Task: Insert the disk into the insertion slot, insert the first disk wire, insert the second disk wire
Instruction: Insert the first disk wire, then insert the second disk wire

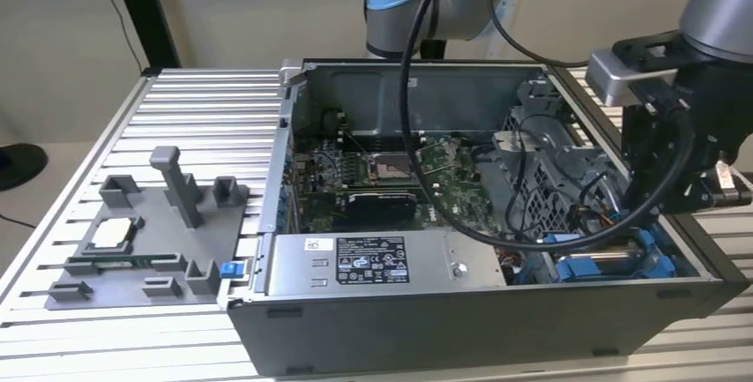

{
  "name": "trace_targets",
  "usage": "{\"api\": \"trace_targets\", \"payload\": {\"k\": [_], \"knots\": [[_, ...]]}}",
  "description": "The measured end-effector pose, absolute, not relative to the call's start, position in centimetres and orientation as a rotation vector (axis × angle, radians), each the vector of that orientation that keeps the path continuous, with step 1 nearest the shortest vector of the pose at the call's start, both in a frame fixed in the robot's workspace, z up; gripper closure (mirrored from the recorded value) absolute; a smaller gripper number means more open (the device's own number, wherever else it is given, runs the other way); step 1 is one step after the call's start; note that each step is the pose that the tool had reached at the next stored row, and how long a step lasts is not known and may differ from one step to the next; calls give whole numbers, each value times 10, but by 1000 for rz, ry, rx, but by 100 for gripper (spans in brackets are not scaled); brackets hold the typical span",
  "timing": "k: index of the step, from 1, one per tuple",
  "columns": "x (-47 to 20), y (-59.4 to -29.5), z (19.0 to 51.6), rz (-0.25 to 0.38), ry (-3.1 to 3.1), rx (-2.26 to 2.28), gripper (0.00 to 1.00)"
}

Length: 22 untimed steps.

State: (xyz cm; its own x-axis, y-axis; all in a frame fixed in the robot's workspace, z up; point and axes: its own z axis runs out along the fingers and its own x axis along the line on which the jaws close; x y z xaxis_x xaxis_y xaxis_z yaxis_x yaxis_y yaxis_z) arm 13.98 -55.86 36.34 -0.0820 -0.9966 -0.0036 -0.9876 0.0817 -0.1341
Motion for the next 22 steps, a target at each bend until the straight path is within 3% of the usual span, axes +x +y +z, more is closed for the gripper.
{"api": "trace_targets", "payload": {"k": [22], "knots": [[155,-546,390,-161,2249,-2074,0]]}}
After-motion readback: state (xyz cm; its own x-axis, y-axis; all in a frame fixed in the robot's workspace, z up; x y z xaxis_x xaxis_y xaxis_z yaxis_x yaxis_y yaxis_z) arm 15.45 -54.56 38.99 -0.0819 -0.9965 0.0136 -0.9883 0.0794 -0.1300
